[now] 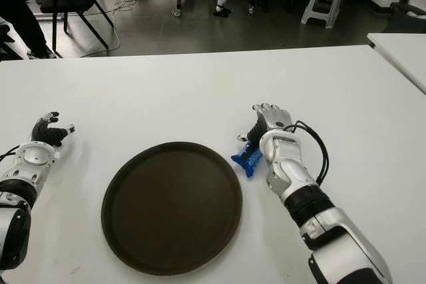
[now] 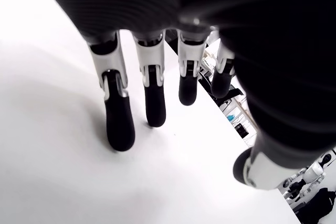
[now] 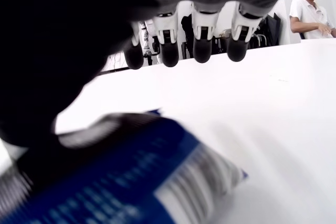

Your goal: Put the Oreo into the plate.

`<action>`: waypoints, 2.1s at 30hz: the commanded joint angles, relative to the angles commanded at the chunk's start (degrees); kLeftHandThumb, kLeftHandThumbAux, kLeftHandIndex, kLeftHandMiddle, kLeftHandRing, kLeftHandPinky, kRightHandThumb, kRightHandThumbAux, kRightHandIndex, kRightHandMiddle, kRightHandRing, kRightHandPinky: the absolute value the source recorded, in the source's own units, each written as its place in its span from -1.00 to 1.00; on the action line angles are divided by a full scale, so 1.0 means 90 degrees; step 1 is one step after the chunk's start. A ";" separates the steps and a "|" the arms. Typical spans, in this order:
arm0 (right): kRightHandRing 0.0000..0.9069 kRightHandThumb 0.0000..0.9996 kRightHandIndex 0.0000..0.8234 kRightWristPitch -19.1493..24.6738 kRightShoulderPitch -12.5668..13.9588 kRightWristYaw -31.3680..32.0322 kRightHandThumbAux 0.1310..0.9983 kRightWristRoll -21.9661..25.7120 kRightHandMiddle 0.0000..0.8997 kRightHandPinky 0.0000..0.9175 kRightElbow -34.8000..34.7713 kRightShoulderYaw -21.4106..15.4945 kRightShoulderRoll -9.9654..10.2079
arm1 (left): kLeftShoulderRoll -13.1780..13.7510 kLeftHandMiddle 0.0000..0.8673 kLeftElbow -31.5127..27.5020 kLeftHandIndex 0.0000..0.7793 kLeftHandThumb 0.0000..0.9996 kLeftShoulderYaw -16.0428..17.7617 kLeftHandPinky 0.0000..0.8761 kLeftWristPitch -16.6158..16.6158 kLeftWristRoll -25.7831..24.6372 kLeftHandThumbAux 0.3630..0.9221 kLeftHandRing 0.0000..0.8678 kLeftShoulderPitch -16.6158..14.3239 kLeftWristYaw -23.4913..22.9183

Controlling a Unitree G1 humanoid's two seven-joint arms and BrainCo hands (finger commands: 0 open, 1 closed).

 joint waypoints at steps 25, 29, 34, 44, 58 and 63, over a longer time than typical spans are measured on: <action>-1.00 -0.86 -1.00 -0.0038 0.0042 0.0111 0.01 0.0135 -1.00 -1.00 -0.0154 -0.0136 0.0003 | -0.0013 -0.72 -0.0003 -0.89 -0.55 -0.0043 -0.57 -0.0016 0.0019 0.22 -0.63 0.0002 0.0086; -1.00 -0.87 -1.00 -0.0045 -0.0030 0.0148 0.02 0.0167 -1.00 -1.00 -0.0201 -0.0184 -0.0059 | -0.0016 -0.70 -0.0007 -0.88 -0.53 -0.0049 -0.60 -0.0042 0.0015 0.21 -0.62 0.0009 0.0084; -1.00 -0.82 -1.00 -0.0182 -0.0353 0.0104 0.04 0.0253 -1.00 -1.00 -0.0009 -0.0364 -0.0178 | -0.0022 -0.65 -0.0006 -0.85 -0.52 -0.0073 -0.52 -0.0032 0.0038 0.22 -0.56 0.0003 0.0110; -1.00 -0.79 -1.00 -0.0458 -0.0777 -0.0193 0.07 0.0280 -1.00 -1.00 0.0230 -0.0623 -0.0415 | -0.0024 -0.64 0.0002 -0.85 -0.52 -0.0020 -0.51 -0.0058 -0.0027 0.25 -0.54 0.0016 0.0089; -1.00 -0.81 -1.00 -0.1237 -0.1307 -0.0936 0.06 0.0508 -1.00 -1.00 0.0978 -0.0848 -0.0537 | -0.0006 -0.66 0.0005 -0.84 -0.60 -0.0031 -0.52 -0.0077 -0.0012 0.27 -0.57 0.0028 -0.0006; -1.00 -0.83 -1.00 -0.1504 -0.1454 -0.1139 0.04 0.0585 -1.00 -1.00 0.1244 -0.0895 -0.0536 | -0.0006 -0.64 0.0006 -0.83 -0.61 -0.0033 -0.52 -0.0075 -0.0003 0.23 -0.55 0.0028 0.0006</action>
